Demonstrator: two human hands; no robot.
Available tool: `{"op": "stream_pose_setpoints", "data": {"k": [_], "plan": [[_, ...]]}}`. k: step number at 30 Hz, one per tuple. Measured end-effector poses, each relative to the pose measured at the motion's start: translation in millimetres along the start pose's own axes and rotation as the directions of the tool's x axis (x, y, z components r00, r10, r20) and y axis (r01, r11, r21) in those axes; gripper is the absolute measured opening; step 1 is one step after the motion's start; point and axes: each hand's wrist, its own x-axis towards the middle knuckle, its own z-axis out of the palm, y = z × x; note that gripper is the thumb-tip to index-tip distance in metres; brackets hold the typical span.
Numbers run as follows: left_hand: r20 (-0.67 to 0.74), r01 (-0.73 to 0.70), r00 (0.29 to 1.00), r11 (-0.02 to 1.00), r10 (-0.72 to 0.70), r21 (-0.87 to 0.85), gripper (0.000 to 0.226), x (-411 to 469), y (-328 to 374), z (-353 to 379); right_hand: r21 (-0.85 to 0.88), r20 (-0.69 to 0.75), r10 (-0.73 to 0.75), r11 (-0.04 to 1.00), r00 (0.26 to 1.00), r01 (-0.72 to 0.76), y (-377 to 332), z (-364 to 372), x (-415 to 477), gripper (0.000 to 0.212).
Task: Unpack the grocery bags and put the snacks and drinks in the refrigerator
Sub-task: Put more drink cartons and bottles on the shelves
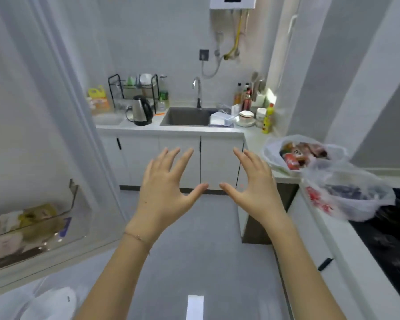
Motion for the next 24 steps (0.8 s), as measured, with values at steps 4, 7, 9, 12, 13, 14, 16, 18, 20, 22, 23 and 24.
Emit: {"op": "stream_pose_setpoints", "data": {"k": [4, 7, 9, 12, 13, 14, 16, 18, 20, 22, 23, 24], "plan": [[0.058, -0.069, 0.996, 0.993, 0.075, -0.098, 0.081, 59.4, 14.3, 62.3, -0.051, -0.038, 0.151, 0.987, 0.988, -0.153, 66.1, -13.2, 28.3, 0.082], [0.105, -0.124, 0.985, 0.985, 0.136, -0.117, 0.081, 110.5, 20.9, 111.6, -0.103, -0.079, 0.234, 0.965, 0.969, -0.242, 113.1, -16.1, 57.4, 0.083], [0.141, -0.152, 0.975, 0.978, 0.172, -0.142, 0.082, 145.0, 26.0, 145.6, -0.132, -0.101, 0.283, 0.946, 0.954, -0.295, 140.6, -17.3, 77.7, 0.082], [0.2, -0.203, 0.951, 0.965, 0.234, -0.165, 0.084, 193.2, 38.0, 193.3, -0.154, -0.126, 0.359, 0.914, 0.925, -0.376, 180.8, -22.1, 103.5, 0.082], [0.213, -0.225, 0.943, 0.96, 0.257, -0.165, 0.085, 208.1, 42.5, 207.6, -0.158, -0.141, 0.38, 0.903, 0.914, -0.4, 194.2, -24.7, 110.1, 0.082], [0.224, -0.242, 0.935, 0.956, 0.275, -0.163, 0.085, 222.6, 47.3, 221.6, -0.161, -0.156, 0.401, 0.891, 0.903, -0.424, 208.5, -27.3, 116.3, 0.082], [0.236, -0.268, 0.924, 0.95, 0.3, -0.162, 0.083, 249.3, 56.2, 248.6, -0.159, -0.177, 0.44, 0.87, 0.88, -0.467, 236.3, -32.1, 128.5, 0.082], [0.252, -0.286, 0.912, 0.942, 0.323, -0.173, 0.08, 272.0, 64.0, 276.5, -0.153, -0.188, 0.471, 0.853, 0.862, -0.499, 264.2, -34.1, 140.4, 0.081], [0.27, -0.295, 0.901, 0.935, 0.34, -0.194, 0.079, 293.4, 72.4, 305.8, -0.145, -0.197, 0.487, 0.843, 0.851, -0.517, 292.5, -34.4, 154.5, 0.08], [0.297, -0.299, 0.89, 0.934, 0.347, -0.195, 0.082, 315.4, 81.1, 337.0, -0.141, -0.195, 0.507, 0.833, 0.84, -0.535, 323.9, -34.1, 170.5, 0.08], [0.312, -0.303, 0.883, 0.934, 0.349, -0.189, 0.083, 325.9, 85.3, 353.3, -0.136, -0.187, 0.52, 0.827, 0.834, -0.546, 340.3, -33.9, 179.0, 0.08], [0.327, -0.307, 0.878, 0.935, 0.351, -0.179, 0.084, 335.6, 89.1, 369.8, -0.133, -0.175, 0.53, 0.822, 0.83, -0.554, 357.2, -33.4, 187.5, 0.08]]}}
